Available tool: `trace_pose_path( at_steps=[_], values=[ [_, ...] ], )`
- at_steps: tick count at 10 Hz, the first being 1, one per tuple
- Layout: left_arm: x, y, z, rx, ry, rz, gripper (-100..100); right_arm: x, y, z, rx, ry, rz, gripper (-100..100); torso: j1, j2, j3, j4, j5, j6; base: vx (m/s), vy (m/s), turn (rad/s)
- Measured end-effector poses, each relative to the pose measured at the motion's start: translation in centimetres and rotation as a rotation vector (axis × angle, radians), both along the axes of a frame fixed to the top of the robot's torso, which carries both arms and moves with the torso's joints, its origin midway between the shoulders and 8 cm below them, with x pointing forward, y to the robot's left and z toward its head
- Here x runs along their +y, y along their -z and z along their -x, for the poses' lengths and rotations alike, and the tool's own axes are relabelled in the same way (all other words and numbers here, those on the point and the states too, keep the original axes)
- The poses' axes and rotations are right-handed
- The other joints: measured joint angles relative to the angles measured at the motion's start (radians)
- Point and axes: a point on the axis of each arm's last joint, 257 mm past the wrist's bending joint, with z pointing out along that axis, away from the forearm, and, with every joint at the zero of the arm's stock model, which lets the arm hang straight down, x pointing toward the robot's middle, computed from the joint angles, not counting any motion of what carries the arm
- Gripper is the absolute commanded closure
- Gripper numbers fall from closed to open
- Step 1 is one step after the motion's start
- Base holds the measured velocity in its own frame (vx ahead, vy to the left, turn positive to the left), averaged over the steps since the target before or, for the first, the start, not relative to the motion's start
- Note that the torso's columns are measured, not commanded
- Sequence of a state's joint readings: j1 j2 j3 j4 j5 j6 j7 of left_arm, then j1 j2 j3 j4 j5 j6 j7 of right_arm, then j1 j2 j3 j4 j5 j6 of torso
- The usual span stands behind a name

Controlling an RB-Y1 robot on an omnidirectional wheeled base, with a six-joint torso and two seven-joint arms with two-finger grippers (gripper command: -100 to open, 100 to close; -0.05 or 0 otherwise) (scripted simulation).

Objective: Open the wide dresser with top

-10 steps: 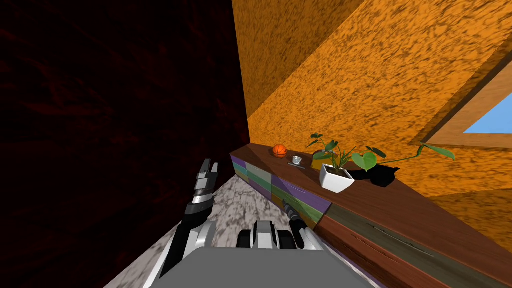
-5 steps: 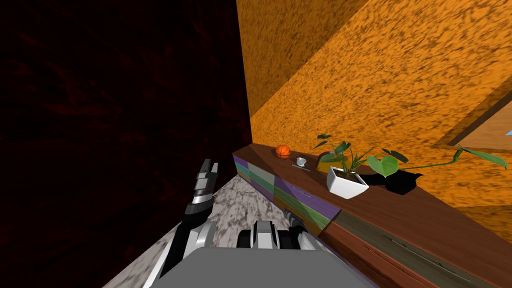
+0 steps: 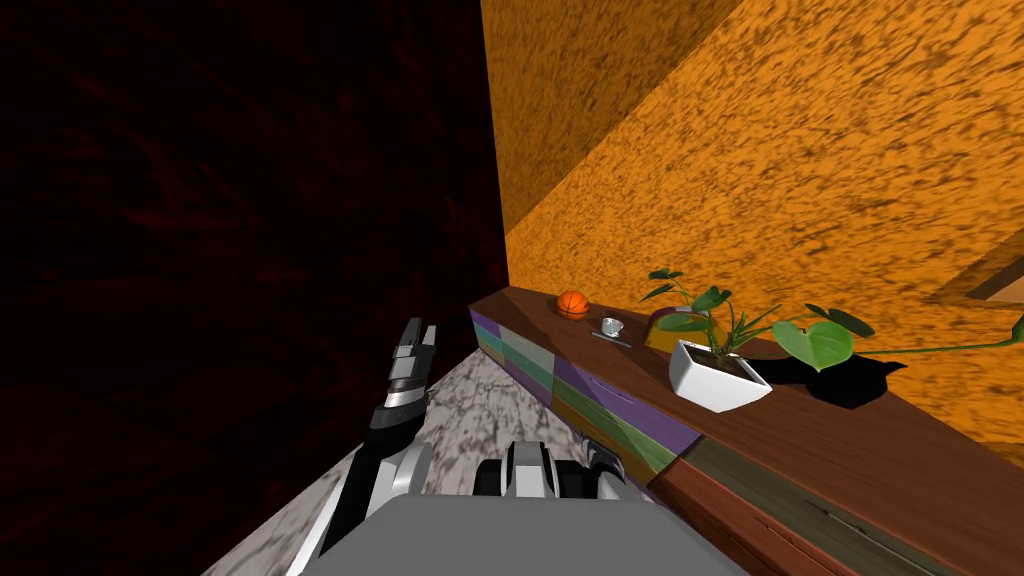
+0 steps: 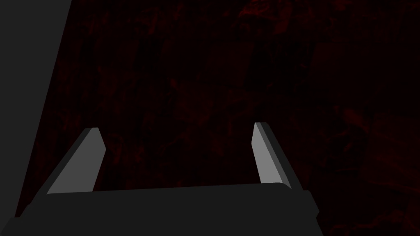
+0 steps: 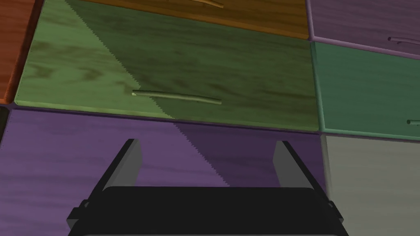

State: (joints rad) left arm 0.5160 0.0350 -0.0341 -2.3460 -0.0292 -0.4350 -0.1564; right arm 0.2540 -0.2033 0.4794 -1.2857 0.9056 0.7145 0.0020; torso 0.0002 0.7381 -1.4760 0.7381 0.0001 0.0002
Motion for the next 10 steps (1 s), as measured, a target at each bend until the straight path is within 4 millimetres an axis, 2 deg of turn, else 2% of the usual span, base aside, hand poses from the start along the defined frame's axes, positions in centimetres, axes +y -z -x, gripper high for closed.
trace_pose_path(
  at_steps=[5, 10],
  values=[
    [0.0, 0.0, 0.0, 0.0, 0.0, 0.0, 0, -2.8, 0.7, 2.1, 0.089, -0.038, 0.204, -100, 0.0, 0.0, 0.0, 0.0, 0.0, 0.0, 0.041, 0.017, 0.087],
    [0.0, 0.0, 0.0, 0.0, 0.0, 0.0, 0, -7.1, 0.6, 4.1, 0.174, -0.098, 0.468, -100, 0.0, 0.0, 0.0, 0.0, 0.0, 0.0, 0.041, 0.015, 0.07]
  ],
)
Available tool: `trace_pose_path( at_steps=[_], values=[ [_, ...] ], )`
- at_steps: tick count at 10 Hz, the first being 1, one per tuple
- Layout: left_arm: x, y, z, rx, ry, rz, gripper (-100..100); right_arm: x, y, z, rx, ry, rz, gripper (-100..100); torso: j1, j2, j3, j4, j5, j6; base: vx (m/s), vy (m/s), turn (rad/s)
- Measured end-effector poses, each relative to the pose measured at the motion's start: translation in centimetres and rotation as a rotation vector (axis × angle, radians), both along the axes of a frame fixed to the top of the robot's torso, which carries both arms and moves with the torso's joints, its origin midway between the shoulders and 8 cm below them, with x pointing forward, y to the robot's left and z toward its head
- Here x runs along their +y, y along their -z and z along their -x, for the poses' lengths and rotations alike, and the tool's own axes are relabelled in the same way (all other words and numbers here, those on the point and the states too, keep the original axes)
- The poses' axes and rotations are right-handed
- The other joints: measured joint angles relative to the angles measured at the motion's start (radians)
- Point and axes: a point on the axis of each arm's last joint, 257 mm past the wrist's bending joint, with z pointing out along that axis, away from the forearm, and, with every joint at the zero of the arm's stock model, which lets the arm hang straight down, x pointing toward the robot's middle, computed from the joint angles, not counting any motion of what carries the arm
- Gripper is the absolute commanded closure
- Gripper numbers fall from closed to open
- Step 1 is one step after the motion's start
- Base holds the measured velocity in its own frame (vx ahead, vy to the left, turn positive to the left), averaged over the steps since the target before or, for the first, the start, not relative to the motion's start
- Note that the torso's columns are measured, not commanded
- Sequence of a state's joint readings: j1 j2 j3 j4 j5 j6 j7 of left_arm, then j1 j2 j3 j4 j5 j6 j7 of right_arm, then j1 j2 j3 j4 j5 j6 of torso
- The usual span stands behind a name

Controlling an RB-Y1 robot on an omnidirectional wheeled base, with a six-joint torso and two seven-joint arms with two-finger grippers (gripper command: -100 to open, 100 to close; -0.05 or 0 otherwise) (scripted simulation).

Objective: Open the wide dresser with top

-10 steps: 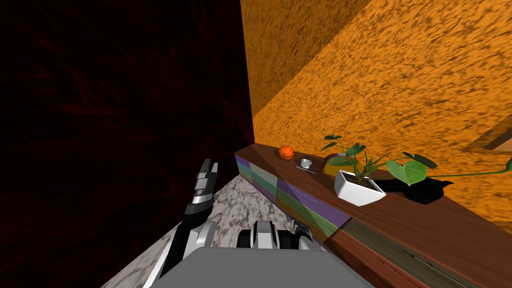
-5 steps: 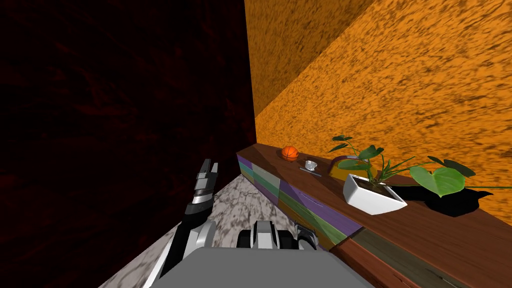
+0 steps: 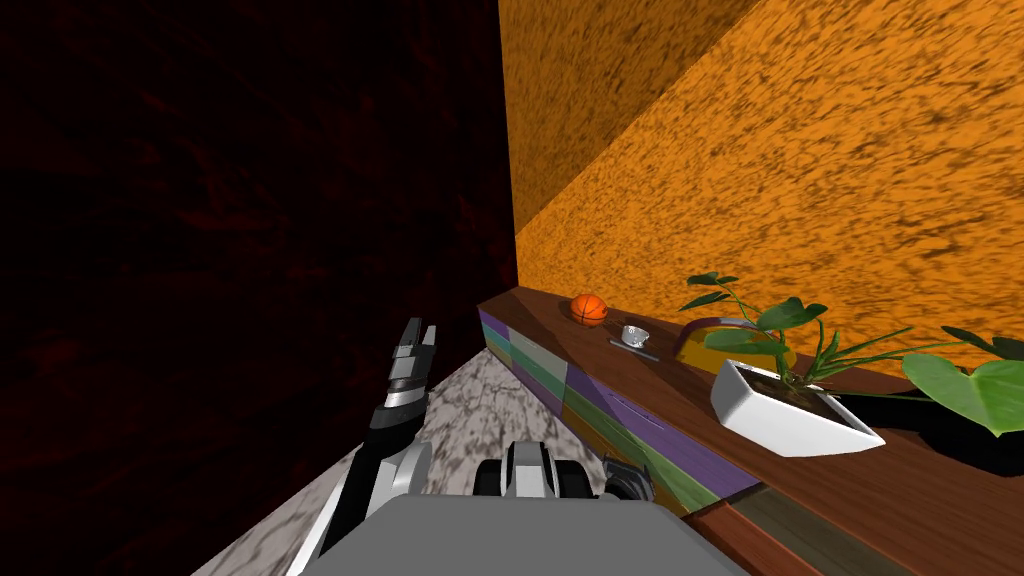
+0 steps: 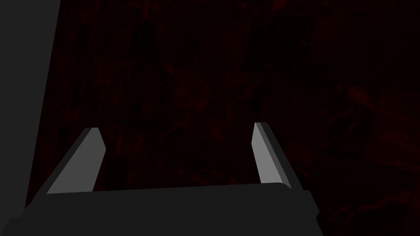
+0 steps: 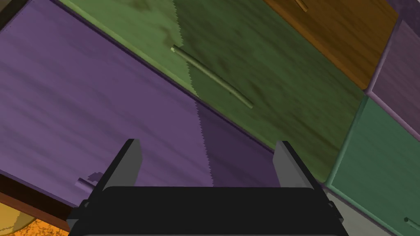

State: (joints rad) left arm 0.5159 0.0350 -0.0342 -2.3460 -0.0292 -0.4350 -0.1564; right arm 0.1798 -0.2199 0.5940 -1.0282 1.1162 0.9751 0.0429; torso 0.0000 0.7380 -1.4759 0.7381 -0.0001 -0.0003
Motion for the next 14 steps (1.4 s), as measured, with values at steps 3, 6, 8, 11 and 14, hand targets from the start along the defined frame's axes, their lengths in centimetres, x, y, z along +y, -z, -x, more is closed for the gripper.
trace_pose_path(
  at_steps=[3, 6, 8, 11, 14],
  values=[
    [0.0, 0.0, 0.0, 0.0, 0.0, 0.0, 0, -2.2, -1.0, 0.9, 0.04, -0.025, 0.143, -100, 0.0, 0.0, 0.0, 0.0, 0.0, 0.001, 0.029, 0.011, 0.04],
    [0.0, 0.0, 0.0, 0.0, 0.0, 0.0, 0, -3.9, -1.6, 1.5, 0.061, -0.046, 0.244, -100, 0.0, 0.0, 0.0, 0.0, 0.0, 0.0, 0.031, 0.009, 0.073],
    [0.0, 0.0, 0.0, 0.0, 0.0, 0.0, 0, -5.0, -2.5, 1.5, 0.077, -0.07, 0.333, -100, 0.0, 0.0, 0.0, 0.0, 0.0, 0.0, 0.033, 0.01, 0.064],
    [0.0, 0.0, 0.0, 0.0, 0.0, 0.0, 0, -6.5, -4.1, 1.7, 0.095, -0.109, 0.467, -100, 0.0, 0.0, 0.0, 0.0, 0.0, 0.0, 0.039, 0.01, 0.068],
    [0.0, 0.0, 0.0, 0.0, 0.0, 0.0, 0, -7.9, -5.8, 1.6, 0.102, -0.138, 0.578, -100, 0.0, 0.001, 0.001, 0.0, 0.0, 0.0, 0.019, 0.007, 0.026]
  ],
)
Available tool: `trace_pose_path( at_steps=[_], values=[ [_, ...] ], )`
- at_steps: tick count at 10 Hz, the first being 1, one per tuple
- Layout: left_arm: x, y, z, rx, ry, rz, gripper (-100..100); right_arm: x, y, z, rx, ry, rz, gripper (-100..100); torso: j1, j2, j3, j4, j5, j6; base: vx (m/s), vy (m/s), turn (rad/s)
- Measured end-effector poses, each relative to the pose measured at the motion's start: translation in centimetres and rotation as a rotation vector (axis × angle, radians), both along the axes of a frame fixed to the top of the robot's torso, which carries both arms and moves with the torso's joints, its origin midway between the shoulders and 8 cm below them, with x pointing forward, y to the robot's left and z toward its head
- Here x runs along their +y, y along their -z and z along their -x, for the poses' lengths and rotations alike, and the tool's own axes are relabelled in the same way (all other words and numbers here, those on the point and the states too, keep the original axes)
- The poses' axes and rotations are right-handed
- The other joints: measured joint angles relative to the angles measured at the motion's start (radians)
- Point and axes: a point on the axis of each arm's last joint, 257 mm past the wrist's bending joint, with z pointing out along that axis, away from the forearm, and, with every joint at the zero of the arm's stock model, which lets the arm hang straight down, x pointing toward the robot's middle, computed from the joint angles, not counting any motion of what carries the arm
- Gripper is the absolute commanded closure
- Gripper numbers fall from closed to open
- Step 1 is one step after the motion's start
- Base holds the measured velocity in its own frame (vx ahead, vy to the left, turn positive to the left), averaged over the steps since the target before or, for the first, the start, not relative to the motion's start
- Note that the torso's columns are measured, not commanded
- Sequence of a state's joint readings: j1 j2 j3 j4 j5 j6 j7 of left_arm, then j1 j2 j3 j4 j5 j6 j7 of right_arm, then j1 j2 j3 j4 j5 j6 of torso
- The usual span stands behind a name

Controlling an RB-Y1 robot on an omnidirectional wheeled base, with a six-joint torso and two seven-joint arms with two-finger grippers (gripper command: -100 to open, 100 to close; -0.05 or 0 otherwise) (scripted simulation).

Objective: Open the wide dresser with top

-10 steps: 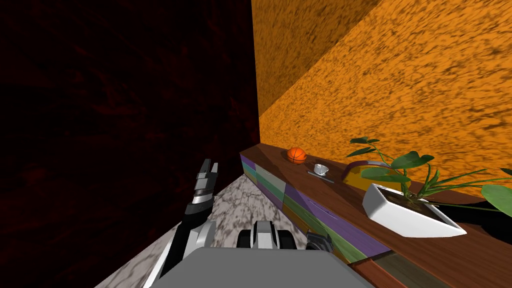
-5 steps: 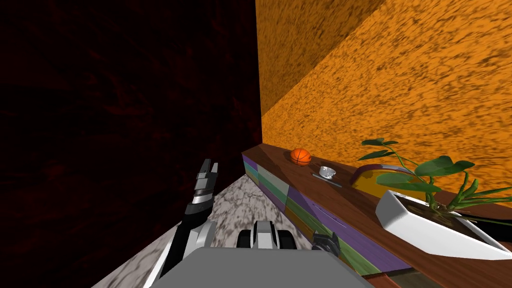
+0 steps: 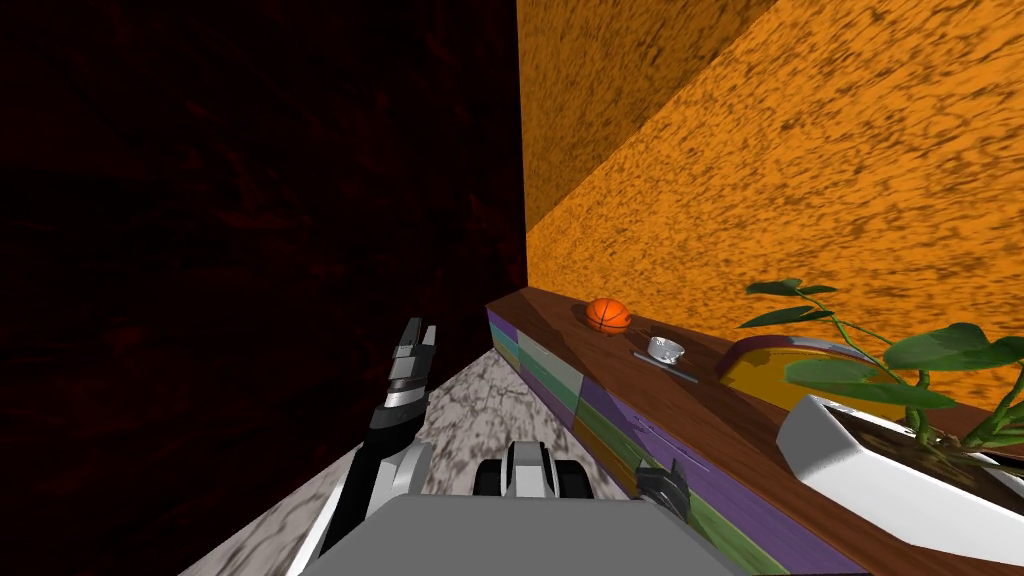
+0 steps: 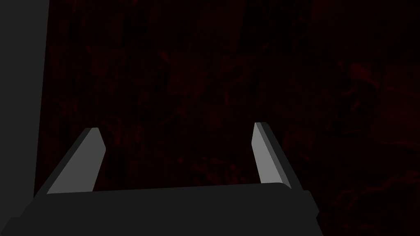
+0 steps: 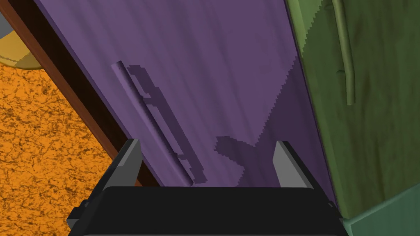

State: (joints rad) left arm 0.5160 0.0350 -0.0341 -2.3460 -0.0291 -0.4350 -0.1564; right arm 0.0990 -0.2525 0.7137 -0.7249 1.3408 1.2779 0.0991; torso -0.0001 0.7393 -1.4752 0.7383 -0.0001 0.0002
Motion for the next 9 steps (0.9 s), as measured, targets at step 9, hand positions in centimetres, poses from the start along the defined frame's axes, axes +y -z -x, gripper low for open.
trace_pose_path(
  at_steps=[9],
  values=[
    [0.0, 0.0, 0.0, 0.0, 0.0, 0.0, 0, -2.8, -3.7, -0.4, 0.012, -0.079, 0.236, -100, 0.0, -0.001, 0.0, 0.0, 0.0, 0.0, 0.019, 0.0, 0.032]
  ],
)
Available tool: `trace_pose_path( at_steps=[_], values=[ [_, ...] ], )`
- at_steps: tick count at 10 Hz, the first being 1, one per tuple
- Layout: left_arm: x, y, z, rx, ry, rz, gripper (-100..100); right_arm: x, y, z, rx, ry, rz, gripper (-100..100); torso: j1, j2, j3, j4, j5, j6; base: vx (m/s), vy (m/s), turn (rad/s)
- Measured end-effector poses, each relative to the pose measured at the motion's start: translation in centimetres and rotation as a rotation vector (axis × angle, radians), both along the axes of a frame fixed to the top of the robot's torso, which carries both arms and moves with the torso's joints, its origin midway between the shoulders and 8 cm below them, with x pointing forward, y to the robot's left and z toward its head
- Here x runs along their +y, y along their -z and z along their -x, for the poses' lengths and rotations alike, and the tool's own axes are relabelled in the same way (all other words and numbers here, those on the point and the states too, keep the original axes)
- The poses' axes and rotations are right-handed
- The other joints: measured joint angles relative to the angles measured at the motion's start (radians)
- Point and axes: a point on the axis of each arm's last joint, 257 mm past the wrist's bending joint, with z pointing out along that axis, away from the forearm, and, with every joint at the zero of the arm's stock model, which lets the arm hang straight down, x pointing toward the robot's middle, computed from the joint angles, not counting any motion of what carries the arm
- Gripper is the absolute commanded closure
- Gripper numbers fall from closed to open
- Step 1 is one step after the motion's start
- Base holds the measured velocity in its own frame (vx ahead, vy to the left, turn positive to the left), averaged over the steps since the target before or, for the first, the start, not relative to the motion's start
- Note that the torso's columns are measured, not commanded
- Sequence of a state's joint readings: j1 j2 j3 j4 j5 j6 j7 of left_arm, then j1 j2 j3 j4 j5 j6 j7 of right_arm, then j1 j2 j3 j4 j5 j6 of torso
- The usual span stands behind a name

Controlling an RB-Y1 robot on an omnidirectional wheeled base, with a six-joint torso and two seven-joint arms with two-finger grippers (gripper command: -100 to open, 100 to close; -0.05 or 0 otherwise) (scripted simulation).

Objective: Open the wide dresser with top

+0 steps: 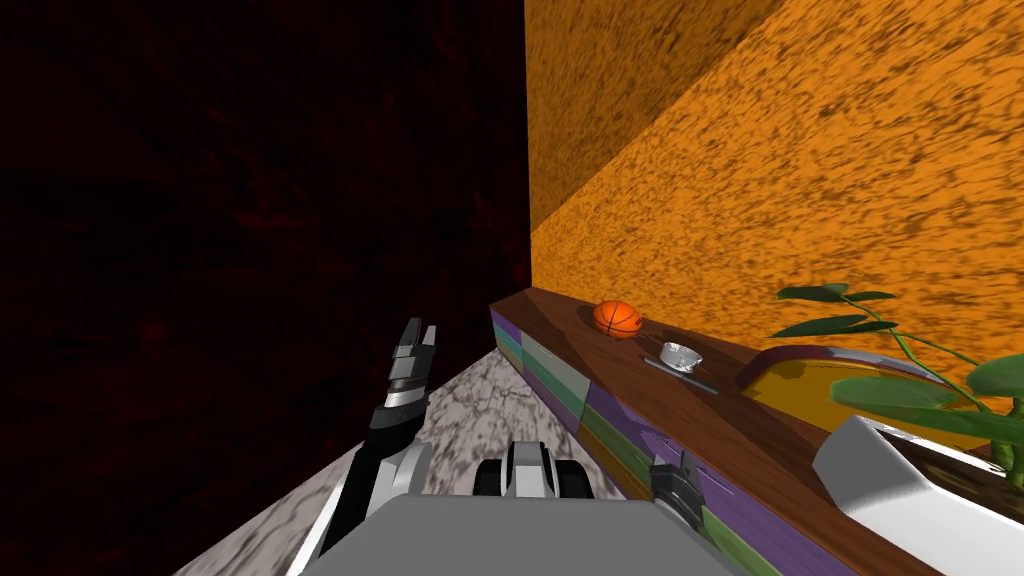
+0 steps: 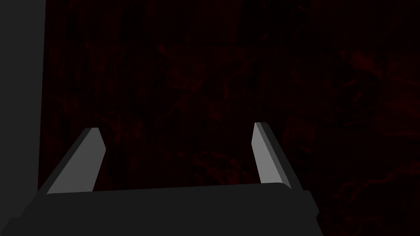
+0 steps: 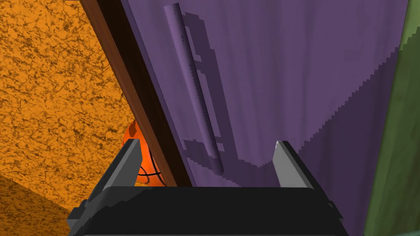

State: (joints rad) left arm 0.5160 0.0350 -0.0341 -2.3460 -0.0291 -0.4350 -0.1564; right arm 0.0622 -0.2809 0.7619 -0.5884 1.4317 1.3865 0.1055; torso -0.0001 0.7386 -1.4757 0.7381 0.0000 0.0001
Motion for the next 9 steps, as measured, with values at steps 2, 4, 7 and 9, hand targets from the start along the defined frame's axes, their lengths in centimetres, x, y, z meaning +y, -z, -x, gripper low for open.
trace_pose_path(
  at_steps=[2, 4, 7, 9],
  values=[
    [0.0, 0.0, 0.0, 0.0, 0.0, 0.0, 0, -0.8, -0.2, -0.9, -0.001, 0.004, -0.001, 100, -0.003, -0.002, -0.001, 0.0, -0.001, 0.0, 0.002, -0.01, 0.005],
    [0.0, 0.0, 0.0, 0.0, 0.0, 0.0, 0, -0.8, -0.2, -1.2, 0.0, 0.0, -0.001, 100, 0.004, 0.004, 0.001, 0.001, 0.002, 0.001, -0.097, 0.102, -0.023],
    [0.0, 0.0, 0.0, 0.0, 0.0, 0.0, 0, -1.0, -0.4, -2.0, 0.002, -0.005, -0.001, 100, 0.005, 0.005, 0.002, 0.002, 0.003, 0.0, -0.14, 0.141, -0.024],
    [0.0, 0.0, 0.0, 0.0, 0.0, 0.0, 0, -0.7, -0.2, -2.5, 0.01, -0.012, -0.009, 100, 0.001, 0.0, -0.002, 0.003, 0.005, 0.001, -0.075, 0.087, -0.017]
  ],
)
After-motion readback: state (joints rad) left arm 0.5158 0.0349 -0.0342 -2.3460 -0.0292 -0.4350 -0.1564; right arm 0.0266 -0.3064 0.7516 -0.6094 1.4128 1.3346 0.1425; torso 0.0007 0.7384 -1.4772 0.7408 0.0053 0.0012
